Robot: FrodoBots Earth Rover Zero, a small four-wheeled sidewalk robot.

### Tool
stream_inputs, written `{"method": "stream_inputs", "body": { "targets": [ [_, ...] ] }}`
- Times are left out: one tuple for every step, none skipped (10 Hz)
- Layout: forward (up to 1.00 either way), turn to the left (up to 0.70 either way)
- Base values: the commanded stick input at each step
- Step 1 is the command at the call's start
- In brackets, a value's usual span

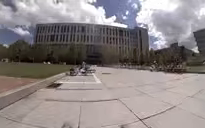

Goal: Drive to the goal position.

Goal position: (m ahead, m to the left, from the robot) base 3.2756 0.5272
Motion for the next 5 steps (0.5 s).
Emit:
{"method": "stream_inputs", "body": {
  "targets": [
    [0.7,0.02],
    [0.7,0.02],
    [0.7,0.02],
    [0.7,0.02],
    [0.7,0.02]
  ]
}}
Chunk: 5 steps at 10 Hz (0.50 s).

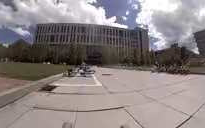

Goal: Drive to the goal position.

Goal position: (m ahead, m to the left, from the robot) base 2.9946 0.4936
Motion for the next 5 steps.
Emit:
{"method": "stream_inputs", "body": {
  "targets": [
    [0.7,0.01],
    [0.7,0.0],
    [0.7,0.0],
    [0.7,0.0],
    [0.7,0.0]
  ]
}}
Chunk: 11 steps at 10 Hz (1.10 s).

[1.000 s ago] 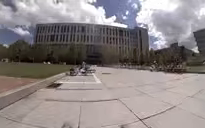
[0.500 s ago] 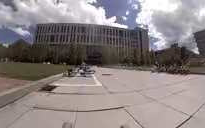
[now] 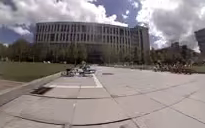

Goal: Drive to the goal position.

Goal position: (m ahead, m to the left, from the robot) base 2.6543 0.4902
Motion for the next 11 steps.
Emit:
{"method": "stream_inputs", "body": {
  "targets": [
    [0.7,0.0],
    [0.7,0.0],
    [0.7,0.0],
    [0.7,0.0],
    [0.7,0.0],
    [0.7,0.0],
    [0.7,0.0],
    [0.7,0.0],
    [0.7,0.0],
    [0.7,0.0],
    [0.7,0.02]
  ]
}}
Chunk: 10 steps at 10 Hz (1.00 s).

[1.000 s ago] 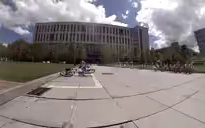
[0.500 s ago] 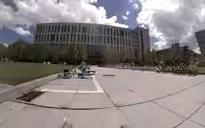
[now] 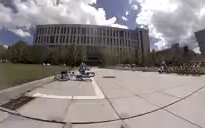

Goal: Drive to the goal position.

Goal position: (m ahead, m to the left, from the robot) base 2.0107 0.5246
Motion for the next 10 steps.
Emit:
{"method": "stream_inputs", "body": {
  "targets": [
    [0.7,0.02],
    [0.7,0.02],
    [0.7,0.02],
    [0.7,0.02],
    [0.7,0.03],
    [0.7,0.03],
    [0.7,0.03],
    [0.7,0.03],
    [0.7,0.03],
    [0.7,0.02]
  ]
}}
